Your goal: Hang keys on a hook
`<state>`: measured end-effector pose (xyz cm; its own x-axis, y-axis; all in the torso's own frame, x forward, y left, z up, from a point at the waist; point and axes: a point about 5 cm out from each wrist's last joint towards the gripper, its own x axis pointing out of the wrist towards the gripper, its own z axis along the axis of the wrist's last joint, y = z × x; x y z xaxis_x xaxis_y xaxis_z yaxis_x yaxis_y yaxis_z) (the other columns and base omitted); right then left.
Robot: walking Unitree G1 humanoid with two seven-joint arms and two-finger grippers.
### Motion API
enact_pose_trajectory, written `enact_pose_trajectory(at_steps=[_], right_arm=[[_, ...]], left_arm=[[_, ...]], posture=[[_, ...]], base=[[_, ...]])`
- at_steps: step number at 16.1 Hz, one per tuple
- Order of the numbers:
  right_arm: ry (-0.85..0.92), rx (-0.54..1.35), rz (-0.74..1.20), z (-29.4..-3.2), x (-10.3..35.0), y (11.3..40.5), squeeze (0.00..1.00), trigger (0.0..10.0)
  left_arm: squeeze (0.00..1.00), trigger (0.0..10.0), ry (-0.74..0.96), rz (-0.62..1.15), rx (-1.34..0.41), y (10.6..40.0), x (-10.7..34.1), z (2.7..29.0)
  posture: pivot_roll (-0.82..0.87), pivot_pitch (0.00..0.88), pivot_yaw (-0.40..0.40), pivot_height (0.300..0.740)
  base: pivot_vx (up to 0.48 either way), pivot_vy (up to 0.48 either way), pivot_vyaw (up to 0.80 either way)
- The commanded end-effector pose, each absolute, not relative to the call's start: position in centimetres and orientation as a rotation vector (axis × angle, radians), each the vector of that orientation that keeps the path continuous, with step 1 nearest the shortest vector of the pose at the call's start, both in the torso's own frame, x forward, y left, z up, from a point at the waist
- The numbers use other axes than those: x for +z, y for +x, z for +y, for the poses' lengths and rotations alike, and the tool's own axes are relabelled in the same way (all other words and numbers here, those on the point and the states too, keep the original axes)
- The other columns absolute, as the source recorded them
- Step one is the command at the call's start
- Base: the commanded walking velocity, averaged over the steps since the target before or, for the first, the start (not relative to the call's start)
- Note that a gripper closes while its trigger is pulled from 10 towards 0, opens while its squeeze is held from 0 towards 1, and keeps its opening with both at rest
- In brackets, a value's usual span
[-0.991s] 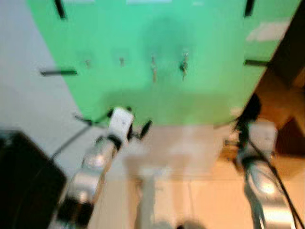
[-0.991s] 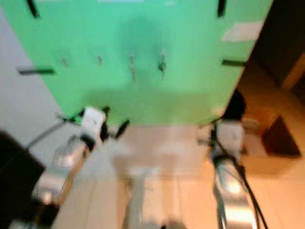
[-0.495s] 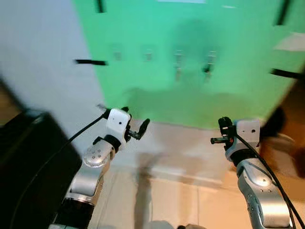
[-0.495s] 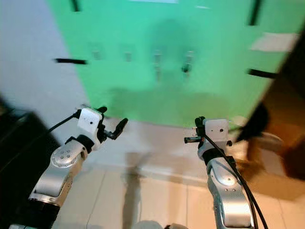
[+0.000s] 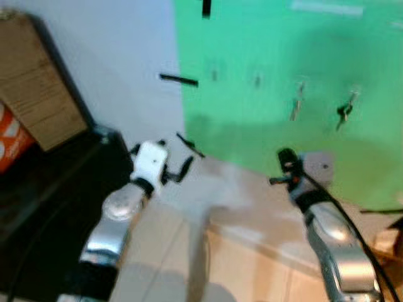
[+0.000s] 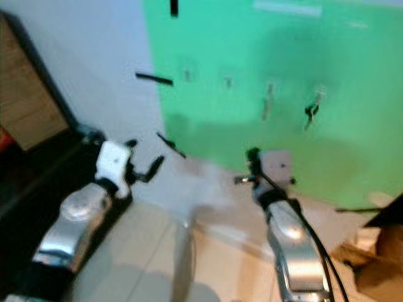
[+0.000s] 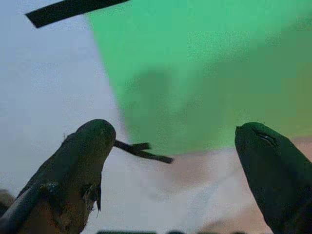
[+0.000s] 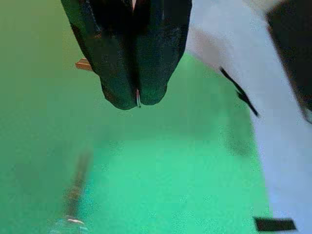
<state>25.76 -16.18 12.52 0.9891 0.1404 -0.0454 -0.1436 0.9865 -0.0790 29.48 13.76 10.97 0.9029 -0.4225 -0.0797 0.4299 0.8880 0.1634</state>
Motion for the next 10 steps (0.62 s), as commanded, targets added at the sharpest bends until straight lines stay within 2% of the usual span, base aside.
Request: enact_pose_trajectory(at_steps=[1,2,5,7,9,10], right_arm=[[-0.086,0.121,0.031,-17.1,12.7,25.8,0.00,10.0],[-0.080,0.119,0.027,-17.1,12.8,25.9,0.00,10.0],[-0.076,0.173,-0.001,-16.6,13.4,26.1,0.00,10.0],[-0.065,0.240,-0.024,-15.9,14.1,25.9,0.00,10.0],[-0.010,0.307,-0.068,-15.3,15.6,26.1,0.00,10.0],[0.009,0.323,-0.095,-15.0,16.5,26.4,0.00,10.0]], left_arm=[[0.06,10.0,0.180,0.026,-0.467,29.8,11.4,13.1],[0.06,10.0,0.182,0.024,-0.470,29.8,11.4,13.1],[0.04,10.0,0.152,0.027,-0.547,29.3,11.4,13.7],[0.04,10.0,0.134,0.055,-0.573,29.1,11.1,15.0],[0.08,10.0,0.130,0.025,-0.548,30.3,12.3,16.9],[0.15,10.0,0.144,0.001,-0.557,31.2,13.3,17.3]], posture=[[-0.11,0.000,0.088,0.740],[-0.11,0.000,0.090,0.740],[-0.11,0.000,0.093,0.740],[-0.11,0.000,0.094,0.740],[-0.10,0.000,0.089,0.740],[-0.09,0.000,0.084,0.740]], base=[[0.285,0.000,0.00],[0.259,0.000,0.00],[0.000,0.000,0.00],[0.000,0.000,0.00],[0.000,0.000,0.00],[0.000,0.000,0.00]])
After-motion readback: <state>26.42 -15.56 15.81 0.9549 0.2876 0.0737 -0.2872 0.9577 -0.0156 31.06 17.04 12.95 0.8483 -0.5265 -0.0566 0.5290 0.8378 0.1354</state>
